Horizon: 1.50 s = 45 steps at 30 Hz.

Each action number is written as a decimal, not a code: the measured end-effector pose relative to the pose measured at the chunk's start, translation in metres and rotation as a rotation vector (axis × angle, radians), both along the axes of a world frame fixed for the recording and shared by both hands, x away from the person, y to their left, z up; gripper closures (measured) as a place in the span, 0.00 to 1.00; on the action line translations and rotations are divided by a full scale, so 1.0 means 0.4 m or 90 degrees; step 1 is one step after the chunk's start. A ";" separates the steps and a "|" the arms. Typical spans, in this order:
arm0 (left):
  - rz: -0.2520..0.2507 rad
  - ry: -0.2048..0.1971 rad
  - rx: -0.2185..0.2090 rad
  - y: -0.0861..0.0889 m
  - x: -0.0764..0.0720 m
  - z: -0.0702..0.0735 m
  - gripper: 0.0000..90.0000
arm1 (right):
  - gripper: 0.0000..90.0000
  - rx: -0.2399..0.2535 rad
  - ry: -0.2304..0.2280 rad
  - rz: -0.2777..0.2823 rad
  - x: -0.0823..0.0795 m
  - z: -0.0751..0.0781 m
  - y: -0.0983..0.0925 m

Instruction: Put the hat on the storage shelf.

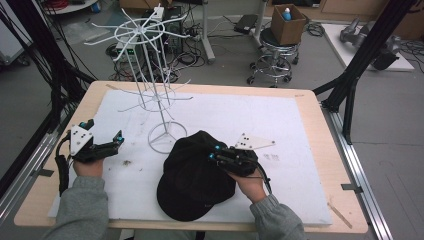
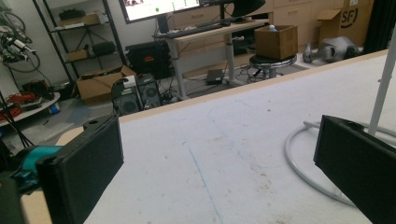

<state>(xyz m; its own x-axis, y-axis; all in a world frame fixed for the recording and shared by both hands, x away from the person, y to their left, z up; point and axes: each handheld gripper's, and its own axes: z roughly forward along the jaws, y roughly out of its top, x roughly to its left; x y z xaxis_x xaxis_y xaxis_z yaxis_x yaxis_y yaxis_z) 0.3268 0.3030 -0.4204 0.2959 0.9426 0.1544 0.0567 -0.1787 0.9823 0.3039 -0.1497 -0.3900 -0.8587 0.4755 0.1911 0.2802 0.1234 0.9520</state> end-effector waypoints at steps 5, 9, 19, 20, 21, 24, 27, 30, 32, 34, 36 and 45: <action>0.000 0.000 0.002 0.000 0.000 0.000 0.02 | 0.92 0.036 -0.022 0.000 -0.005 0.030 -0.019; 0.000 0.001 0.001 0.000 0.000 0.000 0.02 | 0.92 0.059 -0.046 -0.011 -0.010 0.051 -0.045; 0.000 0.002 0.003 -0.001 0.000 -0.001 0.02 | 0.92 0.131 -0.082 -0.028 -0.013 0.091 -0.109; 0.000 0.002 0.003 -0.001 0.000 -0.001 0.02 | 0.92 0.137 -0.087 -0.028 -0.015 0.099 -0.115; 0.000 0.002 0.003 -0.001 0.000 -0.001 0.02 | 0.92 0.140 -0.090 -0.028 -0.016 0.104 -0.118; 0.000 0.004 0.003 -0.001 0.000 -0.001 0.02 | 0.92 0.149 -0.102 -0.022 -0.020 0.118 -0.126; 0.000 0.003 0.004 -0.001 0.001 -0.002 0.02 | 0.92 0.157 -0.115 -0.019 -0.023 0.132 -0.134; 0.001 0.004 0.003 -0.001 0.001 -0.002 0.02 | 0.92 0.173 -0.122 -0.013 -0.027 0.144 -0.145; 0.001 0.005 0.003 -0.002 0.001 -0.002 0.02 | 0.92 0.184 -0.124 -0.011 -0.029 0.150 -0.150; 0.001 0.005 0.005 -0.002 0.002 -0.003 0.02 | 0.92 0.191 -0.126 -0.009 -0.029 0.153 -0.153; 0.000 0.006 0.006 -0.002 0.002 -0.003 0.02 | 0.92 0.206 -0.130 -0.004 -0.030 0.163 -0.157; 0.000 0.008 0.004 -0.002 0.002 -0.005 0.02 | 0.92 0.242 -0.156 0.001 -0.029 0.194 -0.162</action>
